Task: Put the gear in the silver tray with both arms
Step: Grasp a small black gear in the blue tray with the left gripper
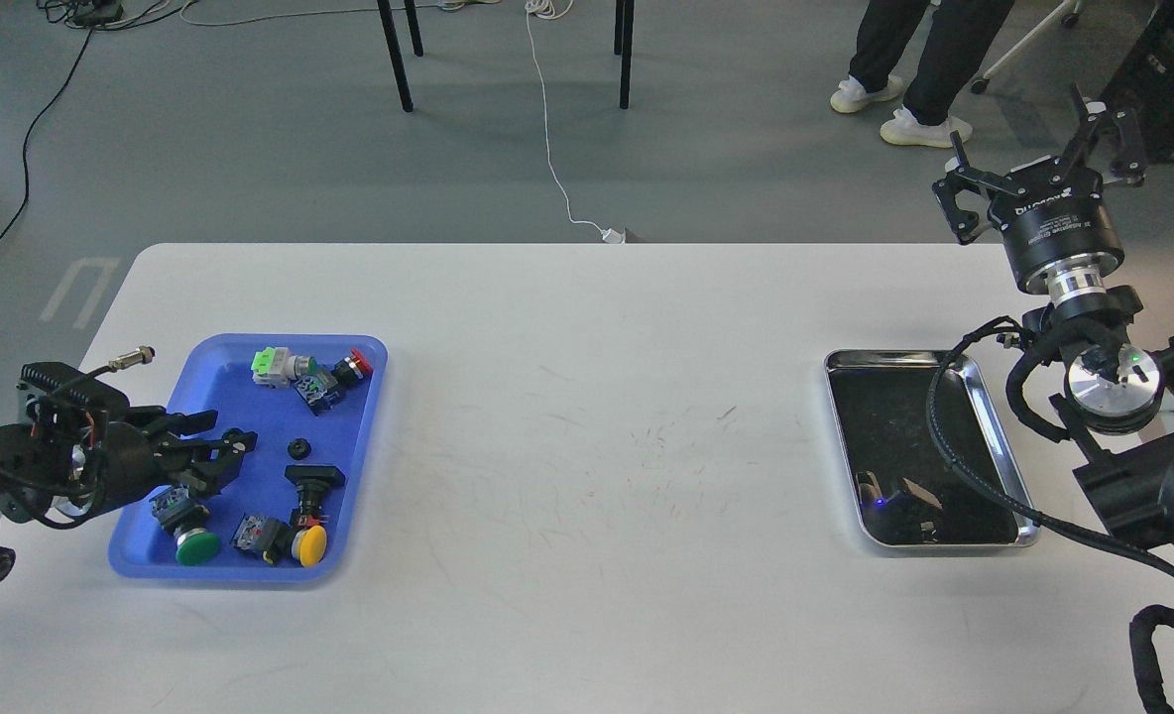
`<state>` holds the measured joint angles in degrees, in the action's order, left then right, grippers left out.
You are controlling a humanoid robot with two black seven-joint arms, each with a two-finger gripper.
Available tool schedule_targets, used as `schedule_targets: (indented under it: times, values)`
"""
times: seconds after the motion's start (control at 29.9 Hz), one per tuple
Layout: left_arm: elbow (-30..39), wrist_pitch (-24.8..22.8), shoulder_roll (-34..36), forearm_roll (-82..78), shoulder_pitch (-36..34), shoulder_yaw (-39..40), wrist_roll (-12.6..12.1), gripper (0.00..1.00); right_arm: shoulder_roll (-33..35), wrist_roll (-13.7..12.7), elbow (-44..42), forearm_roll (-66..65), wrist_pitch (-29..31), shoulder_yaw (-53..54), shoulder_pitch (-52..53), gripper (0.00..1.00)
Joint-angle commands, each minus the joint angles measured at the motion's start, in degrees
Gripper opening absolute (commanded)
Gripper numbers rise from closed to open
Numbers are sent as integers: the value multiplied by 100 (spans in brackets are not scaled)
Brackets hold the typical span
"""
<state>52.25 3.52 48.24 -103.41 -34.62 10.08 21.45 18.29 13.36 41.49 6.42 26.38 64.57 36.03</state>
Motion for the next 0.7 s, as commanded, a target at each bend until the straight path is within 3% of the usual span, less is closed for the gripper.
schedule_targets:
  times: [0.0,0.4,0.67]
  values:
    - [-5,0,-8,22,8,-6,0,51,0,0,0,0,-1,3,0,99]
    - [-92,9,-8,40,35,-164,53,40,0,0,-9,0,-1,11,35,99]
    - [-84,-9,10,22,35,-173,53,16,0,0,-18,0,-1,108,62,99]
